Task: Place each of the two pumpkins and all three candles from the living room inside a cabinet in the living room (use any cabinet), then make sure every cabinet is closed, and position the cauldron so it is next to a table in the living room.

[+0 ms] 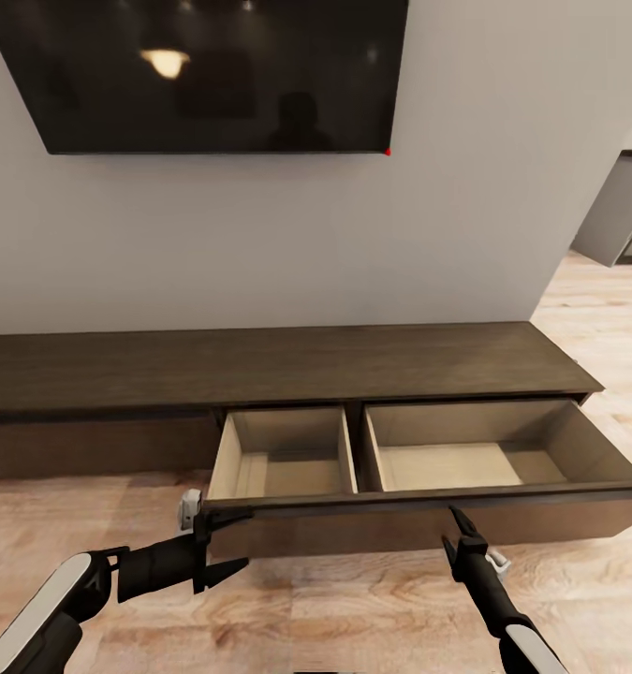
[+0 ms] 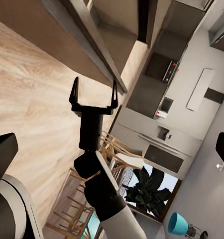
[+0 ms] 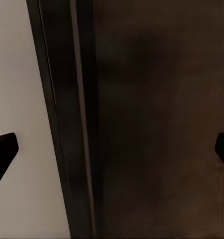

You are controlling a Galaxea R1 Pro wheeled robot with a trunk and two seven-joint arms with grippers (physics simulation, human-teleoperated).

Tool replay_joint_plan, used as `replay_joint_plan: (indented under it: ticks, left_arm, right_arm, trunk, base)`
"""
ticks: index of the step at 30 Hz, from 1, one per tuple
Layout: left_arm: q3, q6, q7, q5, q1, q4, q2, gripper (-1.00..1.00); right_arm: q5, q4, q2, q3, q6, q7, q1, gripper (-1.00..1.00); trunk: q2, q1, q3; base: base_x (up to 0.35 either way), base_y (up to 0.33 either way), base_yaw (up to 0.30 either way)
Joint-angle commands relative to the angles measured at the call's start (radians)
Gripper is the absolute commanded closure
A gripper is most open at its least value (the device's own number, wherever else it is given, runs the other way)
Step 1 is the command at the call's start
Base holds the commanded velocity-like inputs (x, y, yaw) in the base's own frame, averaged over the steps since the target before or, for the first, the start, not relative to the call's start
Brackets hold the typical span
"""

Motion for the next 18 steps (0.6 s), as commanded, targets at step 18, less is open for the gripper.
replay_joint_plan:
  ticks: [18]
  left_arm:
    - [-0.001,0.000,0.009,0.010,-0.001,0.000,0.001,-1.00]
  right_arm:
    - [-0.004,0.002,-0.007,0.008,0.058,-0.007,0.000,-1.00]
  trunk:
    - [0.000,-0.001,-0.001]
  base:
    - [-0.135,0.000,0.000]
